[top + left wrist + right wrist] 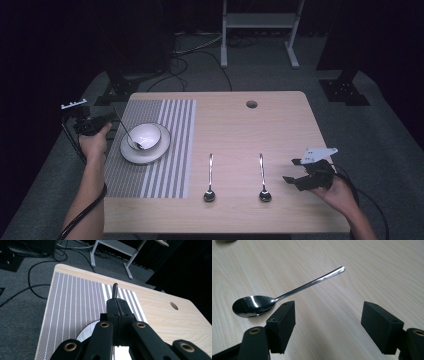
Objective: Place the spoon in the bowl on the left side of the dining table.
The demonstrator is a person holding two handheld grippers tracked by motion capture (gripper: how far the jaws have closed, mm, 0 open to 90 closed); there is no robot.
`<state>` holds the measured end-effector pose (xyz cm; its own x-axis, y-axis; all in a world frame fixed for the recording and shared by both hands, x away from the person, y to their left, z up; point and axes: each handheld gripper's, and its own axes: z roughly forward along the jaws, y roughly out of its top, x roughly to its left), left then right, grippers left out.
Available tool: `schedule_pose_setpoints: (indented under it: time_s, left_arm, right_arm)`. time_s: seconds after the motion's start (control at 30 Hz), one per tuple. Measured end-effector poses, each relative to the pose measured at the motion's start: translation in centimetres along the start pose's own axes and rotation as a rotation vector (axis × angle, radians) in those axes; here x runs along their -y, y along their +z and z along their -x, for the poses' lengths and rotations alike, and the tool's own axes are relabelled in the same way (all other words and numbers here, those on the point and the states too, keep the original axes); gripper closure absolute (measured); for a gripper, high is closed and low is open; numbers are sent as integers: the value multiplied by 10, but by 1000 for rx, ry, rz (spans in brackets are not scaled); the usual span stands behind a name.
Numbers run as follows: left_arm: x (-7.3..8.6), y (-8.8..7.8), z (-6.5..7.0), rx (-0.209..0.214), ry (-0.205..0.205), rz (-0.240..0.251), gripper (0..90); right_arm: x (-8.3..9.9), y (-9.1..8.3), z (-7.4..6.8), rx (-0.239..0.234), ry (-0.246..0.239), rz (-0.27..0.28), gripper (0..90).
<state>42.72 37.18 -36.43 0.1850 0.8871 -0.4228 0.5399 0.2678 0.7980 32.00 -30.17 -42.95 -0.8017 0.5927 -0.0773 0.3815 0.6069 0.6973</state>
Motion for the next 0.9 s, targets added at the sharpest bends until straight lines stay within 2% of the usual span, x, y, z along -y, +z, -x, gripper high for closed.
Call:
schedule_pose_setpoints:
  time_s: [0.37,0.77,0.9]
  left_arm:
    - [5,2,-4,-2,-10,-12,899]
    - [9,-3,-15,-34,-22,-33,883]
    - [12,-4,-19,-36,-28,-43,852]
  right_arm:
    - [0,1,0,0,-1,-3,264]
    - [-1,0,1,2,-2,-5,264]
    - [-2,0,1,1,-1,-3,264]
